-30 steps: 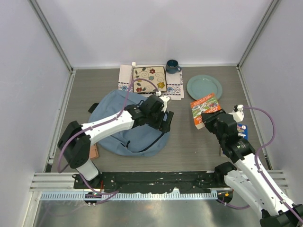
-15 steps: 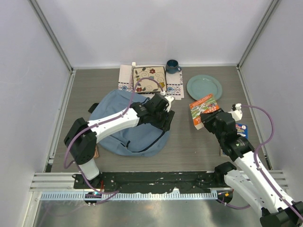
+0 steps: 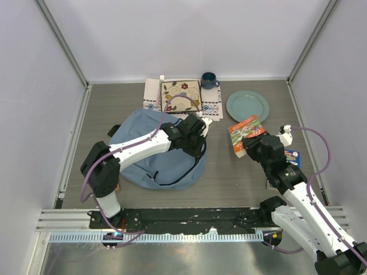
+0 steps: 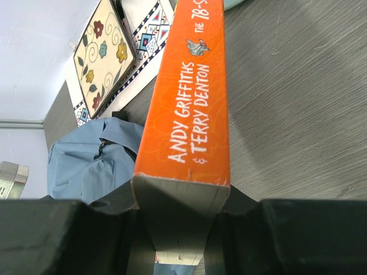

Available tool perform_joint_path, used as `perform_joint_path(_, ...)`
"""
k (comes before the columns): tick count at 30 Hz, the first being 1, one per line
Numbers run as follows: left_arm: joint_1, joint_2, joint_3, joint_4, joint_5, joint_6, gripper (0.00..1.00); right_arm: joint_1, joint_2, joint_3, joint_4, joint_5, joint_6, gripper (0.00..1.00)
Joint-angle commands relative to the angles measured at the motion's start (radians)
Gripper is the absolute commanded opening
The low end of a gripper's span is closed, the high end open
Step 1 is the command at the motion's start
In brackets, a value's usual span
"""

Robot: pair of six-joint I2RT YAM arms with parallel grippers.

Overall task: Pack the student bag
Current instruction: Place the book in the student bag.

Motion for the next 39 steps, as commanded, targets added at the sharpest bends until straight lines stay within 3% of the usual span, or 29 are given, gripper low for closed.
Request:
perform_joint_path(1,-0.007,-0.024,0.042,-0.009,0.029,0.006,0.01,-0.005,-0.006,0.054,0.106,0.010,-0.004,0.01)
perform_joint_path(5,-0.007,-0.045,0.048,-0.041,-0.072,0.000,0.00,-0.006,0.009,0.055,0.110,-0.019,-0.012,0.01)
perform_joint_path(16,-0.007,-0.149,0.091,-0.164,-0.520,0.001,0.00,-0.006,0.011,0.071,0.184,-0.209,-0.081,0.01)
perform_joint_path(20,-0.007,-0.191,0.133,-0.216,-0.713,0.009,0.00,-0.005,-0.067,0.057,0.214,-0.290,-0.089,0.01)
perform_joint_path(23,-0.007,-0.224,0.199,-0.242,-0.779,0.018,0.00,-0.006,-0.096,0.065,0.238,-0.377,-0.106,0.01)
perform_joint_path(27,-0.008,-0.290,0.209,-0.216,-0.790,0.011,0.00,-0.005,-0.092,0.065,0.308,-0.502,-0.104,0.01)
perform_joint_path(31,-0.007,-0.371,0.154,-0.161,-0.819,-0.032,0.00,-0.006,-0.109,0.017,0.388,-0.522,-0.067,0.01)
perform_joint_path(39,-0.007,-0.444,0.089,-0.056,-0.776,-0.051,0.00,0.003,0.071,0.023,0.512,-0.723,-0.059,0.01)
